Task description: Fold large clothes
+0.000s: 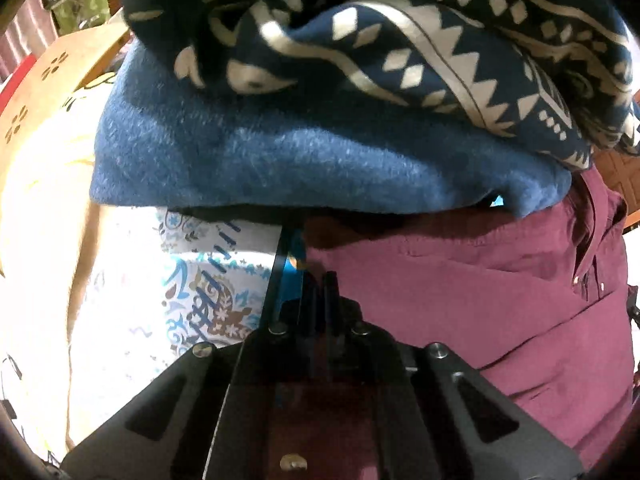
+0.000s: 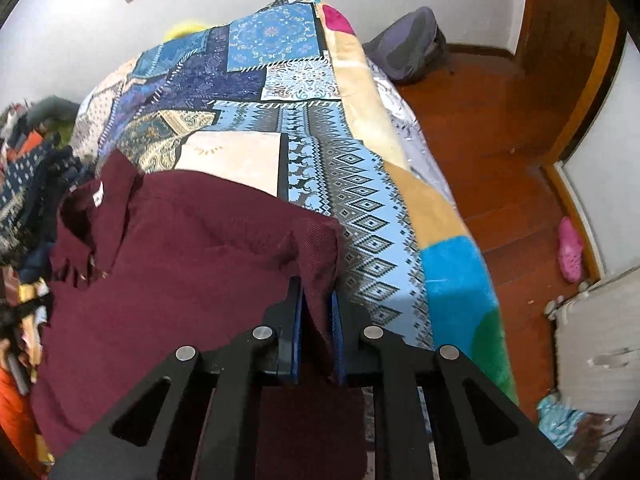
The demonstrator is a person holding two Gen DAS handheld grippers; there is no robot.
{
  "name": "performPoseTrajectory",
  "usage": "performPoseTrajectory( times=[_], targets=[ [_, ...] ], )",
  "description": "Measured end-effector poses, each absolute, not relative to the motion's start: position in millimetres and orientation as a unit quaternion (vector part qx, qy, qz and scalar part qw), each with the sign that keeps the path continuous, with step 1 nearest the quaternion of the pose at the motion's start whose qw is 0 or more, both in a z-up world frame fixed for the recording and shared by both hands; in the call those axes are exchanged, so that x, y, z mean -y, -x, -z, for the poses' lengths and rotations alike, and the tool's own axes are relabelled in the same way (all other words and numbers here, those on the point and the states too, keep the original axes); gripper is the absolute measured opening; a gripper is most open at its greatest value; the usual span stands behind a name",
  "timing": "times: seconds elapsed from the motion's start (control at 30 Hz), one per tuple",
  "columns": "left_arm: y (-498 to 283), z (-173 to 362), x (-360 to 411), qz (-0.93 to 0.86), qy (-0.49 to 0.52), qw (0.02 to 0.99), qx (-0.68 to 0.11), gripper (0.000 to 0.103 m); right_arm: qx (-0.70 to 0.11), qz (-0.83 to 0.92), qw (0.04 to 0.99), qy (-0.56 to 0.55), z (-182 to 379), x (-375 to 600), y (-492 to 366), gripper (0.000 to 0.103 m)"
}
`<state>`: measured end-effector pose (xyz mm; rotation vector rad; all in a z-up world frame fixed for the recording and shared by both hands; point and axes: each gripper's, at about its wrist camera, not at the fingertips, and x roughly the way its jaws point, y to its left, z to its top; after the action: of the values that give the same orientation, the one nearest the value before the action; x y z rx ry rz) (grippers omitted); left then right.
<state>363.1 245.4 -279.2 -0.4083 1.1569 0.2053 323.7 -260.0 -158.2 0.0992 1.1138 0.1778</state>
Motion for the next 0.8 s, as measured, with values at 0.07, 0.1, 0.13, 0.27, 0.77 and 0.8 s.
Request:
performPoseTrajectory(
  times=[0.07, 0.1, 0.13, 0.27, 0.77, 0.8],
  targets=[
    [-356.2, 271.0, -237.8, -0.096, 0.18, 0.815, -0.542, 0.002, -0.523, -0.072, 0.849, -0.021, 150.3, 258.2, -315.7, 0.012],
    [-352.8, 264.9, -233.9, -0.096, 0.167, 0.818, -0.542, 0.002, -0.523, -0.069, 0.849, -0.011, 145.3, 258.5, -310.6, 0.013],
    [-349.3, 258.4, -229.4, -0.097, 0.155, 0.821, -0.54, 0.002, -0.523, -0.072, 0.849, -0.008, 140.1, 259.4, -305.7, 0.014],
    [-333.1, 230.2, -216.9, -0.092, 0.116, 0.834, -0.532, 0.004, -0.507, -0.083, 0.858, -0.018, 118.9, 266.8, -282.6, 0.036],
    [-221.4, 123.9, -195.7, -0.068, 0.037, 0.886, -0.456, 0.056, -0.428, -0.098, 0.898, 0.007, 56.5, 266.8, -184.4, 0.059],
    [-213.1, 123.0, -193.2, -0.063, 0.037, 0.887, -0.455, 0.058, -0.429, -0.096, 0.898, 0.007, 58.7, 266.7, -177.9, 0.062]
  ],
)
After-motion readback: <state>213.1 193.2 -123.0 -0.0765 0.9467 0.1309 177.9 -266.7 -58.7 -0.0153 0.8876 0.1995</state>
